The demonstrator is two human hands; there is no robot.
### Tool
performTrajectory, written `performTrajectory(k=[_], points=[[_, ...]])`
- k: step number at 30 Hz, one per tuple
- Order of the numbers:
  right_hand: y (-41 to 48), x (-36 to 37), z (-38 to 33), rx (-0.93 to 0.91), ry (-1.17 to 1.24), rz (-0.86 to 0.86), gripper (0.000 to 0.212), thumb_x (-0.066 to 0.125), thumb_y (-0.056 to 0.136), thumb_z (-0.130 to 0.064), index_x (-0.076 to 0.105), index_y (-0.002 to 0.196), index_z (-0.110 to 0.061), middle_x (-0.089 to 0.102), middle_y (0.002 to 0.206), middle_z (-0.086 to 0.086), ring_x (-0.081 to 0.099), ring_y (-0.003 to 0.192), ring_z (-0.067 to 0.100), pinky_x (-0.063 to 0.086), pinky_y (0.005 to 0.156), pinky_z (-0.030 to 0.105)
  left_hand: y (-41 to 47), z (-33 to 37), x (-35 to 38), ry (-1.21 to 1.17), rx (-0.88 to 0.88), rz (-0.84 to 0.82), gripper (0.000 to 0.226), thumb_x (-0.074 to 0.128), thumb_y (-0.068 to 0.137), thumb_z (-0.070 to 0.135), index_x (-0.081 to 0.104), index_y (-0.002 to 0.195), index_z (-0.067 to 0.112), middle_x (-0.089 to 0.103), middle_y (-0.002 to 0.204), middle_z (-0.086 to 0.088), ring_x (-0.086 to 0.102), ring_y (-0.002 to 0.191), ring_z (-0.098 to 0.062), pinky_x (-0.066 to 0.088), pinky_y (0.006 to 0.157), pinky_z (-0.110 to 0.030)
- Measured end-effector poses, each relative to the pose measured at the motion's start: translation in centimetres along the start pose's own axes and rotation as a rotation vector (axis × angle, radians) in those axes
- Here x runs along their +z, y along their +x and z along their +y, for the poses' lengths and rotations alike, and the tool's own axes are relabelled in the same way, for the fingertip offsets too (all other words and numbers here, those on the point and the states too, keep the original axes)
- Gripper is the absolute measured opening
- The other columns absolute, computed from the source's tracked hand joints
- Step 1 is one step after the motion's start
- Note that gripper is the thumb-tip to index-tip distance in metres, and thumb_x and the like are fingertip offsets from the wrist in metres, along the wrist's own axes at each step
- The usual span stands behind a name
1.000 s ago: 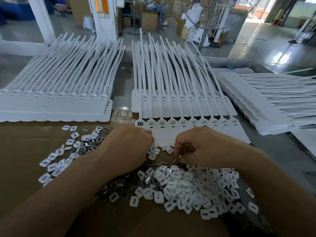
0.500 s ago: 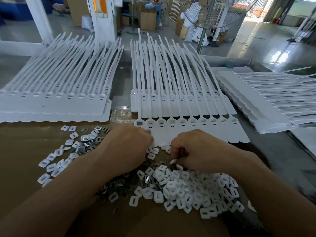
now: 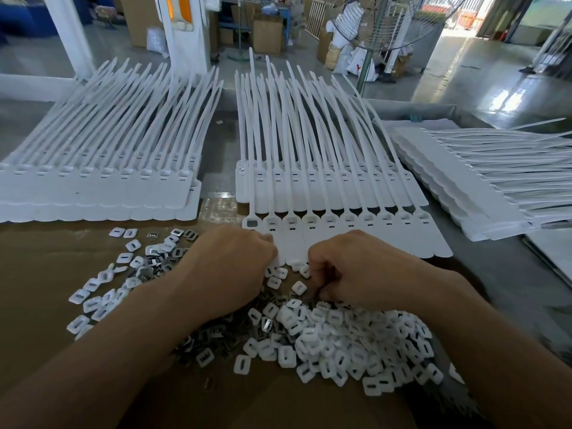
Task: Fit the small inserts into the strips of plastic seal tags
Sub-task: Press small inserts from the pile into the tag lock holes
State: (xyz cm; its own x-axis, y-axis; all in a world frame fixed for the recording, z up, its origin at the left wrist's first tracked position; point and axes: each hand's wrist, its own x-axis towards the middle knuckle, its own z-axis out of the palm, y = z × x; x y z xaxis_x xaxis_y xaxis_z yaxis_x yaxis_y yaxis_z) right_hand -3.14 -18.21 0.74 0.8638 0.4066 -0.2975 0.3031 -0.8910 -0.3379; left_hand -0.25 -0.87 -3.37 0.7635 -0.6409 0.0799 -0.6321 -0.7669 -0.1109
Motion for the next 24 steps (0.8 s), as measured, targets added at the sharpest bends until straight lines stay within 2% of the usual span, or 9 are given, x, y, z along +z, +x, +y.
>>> performTrajectory(k=[4,9,13,15,17,18,22,24], points=[[-0.3,-0.2,0.1,-0.015,0.169,0.059,0.018,0.07,0.079,-0.016,0.059,0.075,-0.031,0.064,0.075,-0.01,0.059,0.071,0.001,0.05,0.069,0.015,0.0,0.1,0.0,0.002,0.004,0.006,0.039,0.035,0.086,0.014,0.051,0.121,0.023,0.058,0.122,0.009,0.06,0.098,-0.01,0.051,0.082,-0.029],[1.6,-0.8,0.1,-0.008,0.334,0.285,0.02,0.068,0.079,-0.013,0.064,0.071,-0.031,0.066,0.067,-0.013,0.061,0.063,-0.007,0.047,0.059,0.004,-0.2,0.1,-0.2,-0.003,0.018,0.02,0.042,0.034,0.084,0.014,0.05,0.121,0.023,0.057,0.122,0.009,0.059,0.1,-0.011,0.05,0.082,-0.029],[4.3,-0.8,-0.2,0.014,0.367,0.391,0.013,0.069,0.08,-0.014,0.069,0.08,-0.027,0.061,0.07,-0.019,0.059,0.07,-0.005,0.046,0.068,0.007,-0.2,0.0,-0.1,-0.001,0.017,0.028,0.04,0.033,0.084,0.016,0.05,0.12,0.023,0.058,0.12,0.008,0.059,0.098,-0.012,0.05,0.082,-0.028],[5.7,-0.7,-0.4,0.052,0.389,0.435,0.011,0.067,0.08,-0.011,0.072,0.084,-0.021,0.061,0.069,-0.014,0.058,0.069,0.001,0.051,0.075,0.018,-0.3,0.0,-0.2,-0.006,0.015,0.022,0.04,0.034,0.084,0.016,0.052,0.118,0.023,0.058,0.122,0.008,0.059,0.098,-0.012,0.05,0.083,-0.03],[6.7,-0.6,-0.6,0.086,0.421,0.453,0.013,0.065,0.08,-0.006,0.071,0.082,-0.017,0.062,0.066,-0.007,0.059,0.069,0.007,0.054,0.081,0.029,-0.3,0.0,-0.2,-0.006,0.02,0.022,0.039,0.033,0.084,0.016,0.052,0.117,0.024,0.057,0.121,0.008,0.059,0.098,-0.013,0.049,0.082,-0.03],[7.1,-0.5,-0.7,0.092,0.422,0.452,0.013,0.064,0.079,-0.005,0.071,0.081,-0.016,0.062,0.065,-0.006,0.059,0.069,0.007,0.053,0.083,0.03,-0.3,0.0,-0.2,0.0,0.024,0.025,0.039,0.033,0.084,0.016,0.052,0.117,0.024,0.058,0.12,0.008,0.059,0.096,-0.013,0.049,0.081,-0.029],[7.8,-0.1,-0.8,0.092,0.364,0.418,0.012,0.065,0.081,-0.009,0.073,0.088,-0.014,0.07,0.087,-0.001,0.059,0.085,0.008,0.047,0.079,0.02,-0.2,0.0,-0.2,0.004,0.025,0.021,0.038,0.032,0.084,0.016,0.052,0.116,0.023,0.059,0.115,0.009,0.059,0.09,-0.012,0.049,0.077,-0.028],[7.9,0.0,-0.8,0.099,0.352,0.387,0.011,0.065,0.081,-0.009,0.073,0.085,-0.014,0.069,0.089,-0.001,0.061,0.09,0.011,0.044,0.076,0.019,-0.3,-0.1,-0.1,-0.003,0.022,0.024,0.037,0.032,0.084,0.017,0.052,0.114,0.023,0.06,0.111,0.009,0.058,0.088,-0.013,0.05,0.075,-0.028]])
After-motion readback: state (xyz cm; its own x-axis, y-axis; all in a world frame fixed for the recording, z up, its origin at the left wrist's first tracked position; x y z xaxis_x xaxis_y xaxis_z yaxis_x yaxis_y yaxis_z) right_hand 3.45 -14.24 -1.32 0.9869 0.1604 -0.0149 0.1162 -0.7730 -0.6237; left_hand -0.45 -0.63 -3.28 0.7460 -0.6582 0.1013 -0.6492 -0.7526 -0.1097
